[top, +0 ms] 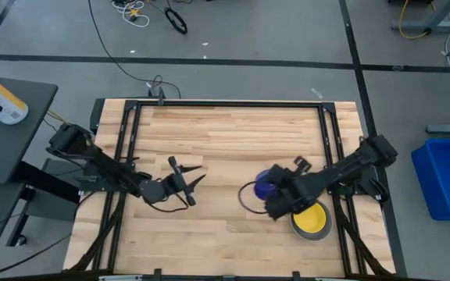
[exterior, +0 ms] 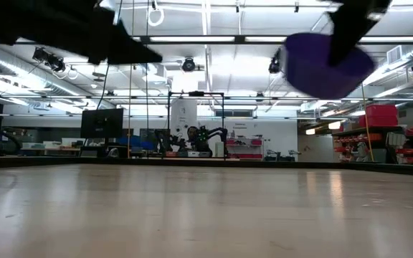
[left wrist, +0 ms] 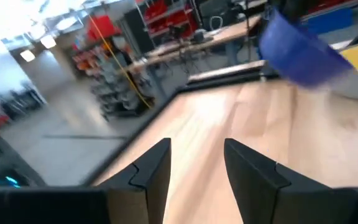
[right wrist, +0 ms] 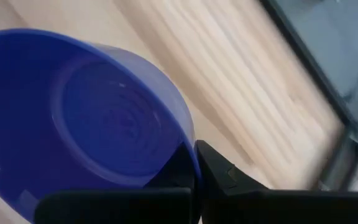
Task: Nest bowls inside each other
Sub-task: Stack the dark blue bowl on top of the yellow bowl
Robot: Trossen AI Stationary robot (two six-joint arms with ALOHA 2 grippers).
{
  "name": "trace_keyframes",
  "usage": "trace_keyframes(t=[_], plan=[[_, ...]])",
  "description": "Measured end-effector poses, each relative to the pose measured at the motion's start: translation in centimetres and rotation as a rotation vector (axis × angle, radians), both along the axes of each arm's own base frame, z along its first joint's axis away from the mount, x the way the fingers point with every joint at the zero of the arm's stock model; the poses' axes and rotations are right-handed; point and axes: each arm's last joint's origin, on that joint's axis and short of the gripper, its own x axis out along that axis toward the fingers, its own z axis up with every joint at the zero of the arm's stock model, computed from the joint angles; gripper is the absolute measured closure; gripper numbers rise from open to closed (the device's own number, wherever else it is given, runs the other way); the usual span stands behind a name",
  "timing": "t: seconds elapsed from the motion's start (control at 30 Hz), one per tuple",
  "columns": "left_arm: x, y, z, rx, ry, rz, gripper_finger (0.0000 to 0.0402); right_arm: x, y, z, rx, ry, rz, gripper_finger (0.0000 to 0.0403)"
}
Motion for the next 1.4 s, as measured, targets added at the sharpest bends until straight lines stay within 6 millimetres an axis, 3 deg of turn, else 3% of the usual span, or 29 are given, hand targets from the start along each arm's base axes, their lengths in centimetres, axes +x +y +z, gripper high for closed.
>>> trace_keyframes(t=[0.2,0.4,0.6,0.83,1.13,1.4], plan=[[-1.4,1.3,-2.9,-0.112,0.027,-0.006,0.0249,-3.6,1.3,2.5,0.205,0.050,-0.040,0.0401],[-2.5,1.8,-4.3,-0.161,0.045,-0.012,0.0255,-5.3,3.5,2.6,0.385,0.122,-0.082,0.0401],[-2.7,1.8,-4.7,-0.181,0.064,-0.021,0.0255,-7.3,4.7,0.1,0.441,0.264,-0.199,0.0401],[-2.6,1.7,-4.7,-0.187,0.066,-0.054,0.0255,-9.9,4.5,-4.1,0.414,0.486,-0.306,0.0401],[-2.6,1.7,-4.7,-0.187,0.072,-0.066,0.0256,-9.0,5.5,-5.5,0.578,0.461,-0.109,0.0401],[-2.6,1.7,-4.7,-0.189,0.073,-0.070,0.0256,-8.7,5.7,-5.6,0.596,0.440,-0.074,0.0381]])
